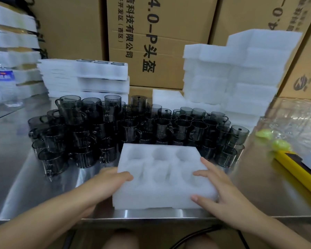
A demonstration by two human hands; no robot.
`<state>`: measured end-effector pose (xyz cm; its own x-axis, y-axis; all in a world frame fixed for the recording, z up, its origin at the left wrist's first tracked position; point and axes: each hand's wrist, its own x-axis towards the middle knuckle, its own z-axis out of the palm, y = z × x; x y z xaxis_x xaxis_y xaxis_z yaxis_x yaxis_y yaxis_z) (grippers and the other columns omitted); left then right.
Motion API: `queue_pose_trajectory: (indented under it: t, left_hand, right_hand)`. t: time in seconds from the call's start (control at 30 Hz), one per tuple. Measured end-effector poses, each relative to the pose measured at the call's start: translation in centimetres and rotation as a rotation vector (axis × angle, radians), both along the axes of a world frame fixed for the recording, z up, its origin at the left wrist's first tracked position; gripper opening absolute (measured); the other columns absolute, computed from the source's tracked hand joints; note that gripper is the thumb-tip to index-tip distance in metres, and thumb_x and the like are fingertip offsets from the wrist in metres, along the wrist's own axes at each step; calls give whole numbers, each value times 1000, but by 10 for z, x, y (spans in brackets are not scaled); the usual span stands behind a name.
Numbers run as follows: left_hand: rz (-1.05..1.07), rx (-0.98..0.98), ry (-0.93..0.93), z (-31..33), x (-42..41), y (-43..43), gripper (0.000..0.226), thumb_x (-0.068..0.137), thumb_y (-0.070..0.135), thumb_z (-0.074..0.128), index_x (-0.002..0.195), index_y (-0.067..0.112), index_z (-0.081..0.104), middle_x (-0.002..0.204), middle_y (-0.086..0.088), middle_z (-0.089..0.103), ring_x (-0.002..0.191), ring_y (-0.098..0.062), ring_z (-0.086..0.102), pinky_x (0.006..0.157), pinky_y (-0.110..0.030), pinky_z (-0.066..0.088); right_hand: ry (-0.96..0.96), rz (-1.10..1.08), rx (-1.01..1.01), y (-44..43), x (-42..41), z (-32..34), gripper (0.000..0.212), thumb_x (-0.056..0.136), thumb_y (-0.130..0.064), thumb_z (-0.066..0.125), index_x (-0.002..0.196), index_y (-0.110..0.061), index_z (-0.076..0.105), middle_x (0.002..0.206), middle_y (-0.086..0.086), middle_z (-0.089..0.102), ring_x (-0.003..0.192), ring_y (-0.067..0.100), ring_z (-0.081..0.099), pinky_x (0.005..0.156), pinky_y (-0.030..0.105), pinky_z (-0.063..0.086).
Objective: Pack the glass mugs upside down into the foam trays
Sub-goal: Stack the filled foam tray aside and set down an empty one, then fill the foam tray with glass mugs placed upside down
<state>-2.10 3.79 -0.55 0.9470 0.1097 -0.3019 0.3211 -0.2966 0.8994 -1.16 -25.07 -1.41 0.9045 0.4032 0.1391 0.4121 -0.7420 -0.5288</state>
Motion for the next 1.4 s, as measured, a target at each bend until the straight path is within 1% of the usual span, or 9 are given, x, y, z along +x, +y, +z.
queue_pose_trajectory:
  t: [0.17,0.37,0.53,0.7,0.87,0.97,1.07,1.23,1.4]
  left_hand:
    - [122,279,-234,-2,12,7,58,92,35,56,145,30,34,152,6,24,135,-14,24,110,-35,26]
    - [-336,822,-979,27,25,-2,46,84,43,37,113,29,69,134,20,50,115,-8,36,99,-37,34]
    - [-750,1047,-770,33,86,-44,35,98,25,36,119,23,64,132,9,57,127,-13,45,104,-35,35]
    - [-617,816,-717,18,110,-50,28,94,12,47,113,15,66,122,-9,64,111,-29,55,78,-24,37]
    - [-542,509,-627,6,116,-44,32,95,9,50,122,19,65,132,7,58,128,-9,44,96,-5,27]
    - [-506,212,-542,7,116,-41,26,93,3,53,110,12,70,114,11,65,121,-5,52,103,-12,34]
    - [-579,259,-526,6,116,-41,26,93,4,55,108,17,72,113,19,60,120,2,50,102,-10,35]
    - [-570,253,-534,5,116,-38,24,93,9,57,108,21,71,103,31,56,102,20,48,90,4,29]
    - [-600,223,-531,5,118,-37,30,96,4,49,112,18,70,113,23,58,118,7,47,104,-8,30]
  right_hand:
    - [-67,-22,-95,7,4,11,59,69,-72,47,122,-57,25,148,-29,5,134,0,8,114,25,10]
    - [-198,7,66,33,31,29,31,86,-51,51,116,-45,54,139,-23,36,128,2,24,108,25,17]
    - [-240,-109,262,86,80,50,20,90,-17,57,97,-33,66,102,-17,59,104,13,51,97,30,38]
    - [-154,8,247,124,112,68,19,90,-22,56,102,-33,65,89,-24,60,88,0,55,74,14,40]
    - [-147,196,-46,146,134,79,31,93,-32,55,123,-33,56,122,-4,53,98,9,50,87,25,40]
    - [-114,222,-111,154,142,80,31,95,-33,51,126,-31,56,124,-4,47,103,11,49,88,26,39]
    - [-82,226,-48,158,149,81,24,94,-31,54,114,-25,66,98,-17,52,84,4,54,71,13,40]
    - [-97,274,-87,168,152,76,10,87,-28,65,94,-25,72,92,-18,57,101,9,56,87,28,44]
    - [-71,296,-105,162,152,76,5,95,-21,54,97,-21,59,142,1,35,129,17,37,103,30,32]
